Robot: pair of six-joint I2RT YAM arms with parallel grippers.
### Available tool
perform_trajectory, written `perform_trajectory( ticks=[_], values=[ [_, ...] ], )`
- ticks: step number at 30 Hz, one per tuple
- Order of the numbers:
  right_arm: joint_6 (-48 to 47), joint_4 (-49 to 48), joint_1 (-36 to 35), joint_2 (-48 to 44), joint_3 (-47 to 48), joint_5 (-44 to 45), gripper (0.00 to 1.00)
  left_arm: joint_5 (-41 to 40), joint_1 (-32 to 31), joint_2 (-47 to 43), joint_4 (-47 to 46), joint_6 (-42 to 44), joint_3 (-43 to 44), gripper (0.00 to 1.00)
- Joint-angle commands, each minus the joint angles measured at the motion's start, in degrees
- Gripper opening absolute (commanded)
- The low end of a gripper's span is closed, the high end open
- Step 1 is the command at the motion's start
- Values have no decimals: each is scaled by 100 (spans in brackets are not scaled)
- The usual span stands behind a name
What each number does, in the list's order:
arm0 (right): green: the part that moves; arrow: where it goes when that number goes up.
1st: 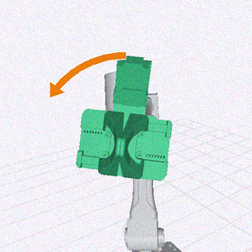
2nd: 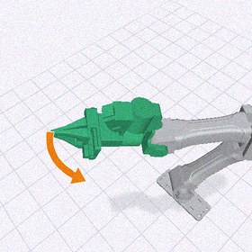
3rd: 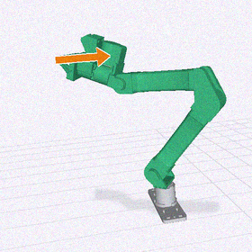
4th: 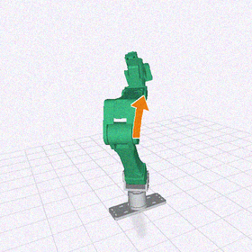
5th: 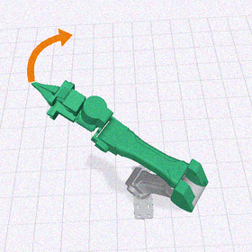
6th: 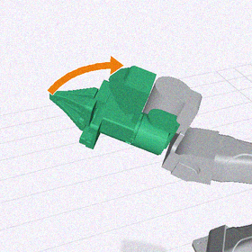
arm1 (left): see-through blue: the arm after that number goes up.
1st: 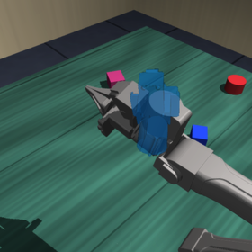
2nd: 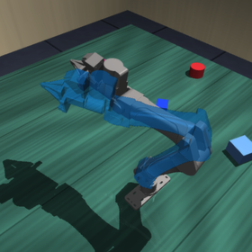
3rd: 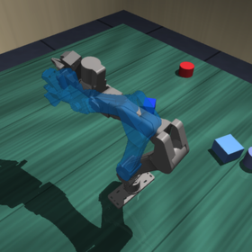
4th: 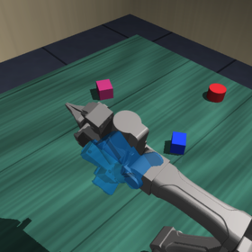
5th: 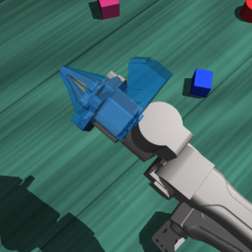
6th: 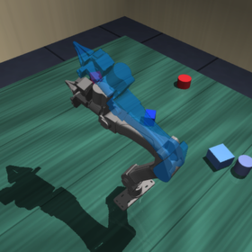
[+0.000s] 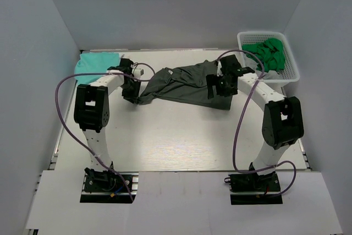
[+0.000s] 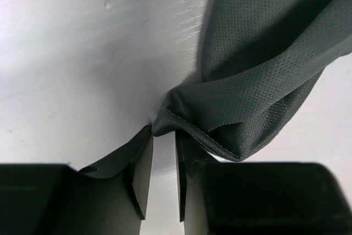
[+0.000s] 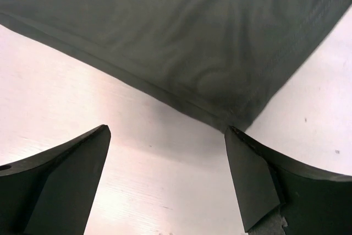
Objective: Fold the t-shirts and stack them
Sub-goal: Flatten out the tshirt
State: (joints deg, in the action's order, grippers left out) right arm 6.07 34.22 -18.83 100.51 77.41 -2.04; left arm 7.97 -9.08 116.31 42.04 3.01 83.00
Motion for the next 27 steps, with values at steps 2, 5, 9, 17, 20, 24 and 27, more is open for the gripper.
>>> perform_trajectory(
  ticks=[2,5,9,17,20,24,27],
  values=[
    [79,103,37,-304,-296,406,90,593,-120,480,-162,411,365,13],
    [140,32,46,-409,-524,494,90,592,-120,594,-109,411,445,0],
    [368,94,90,-523,-761,634,90,742,-120,253,-301,290,270,0],
    [1299,15,178,-129,-595,985,90,-144,-120,-951,-679,-862,-170,0],
    [1529,137,266,47,-481,1267,89,2,-120,-1311,-732,-916,-170,0],
    [1450,182,318,311,-331,1286,83,372,-225,-1418,-733,-968,-170,0],
    [1441,94,327,407,-340,1137,80,372,-287,-1576,-785,-1100,-170,0]
  ],
)
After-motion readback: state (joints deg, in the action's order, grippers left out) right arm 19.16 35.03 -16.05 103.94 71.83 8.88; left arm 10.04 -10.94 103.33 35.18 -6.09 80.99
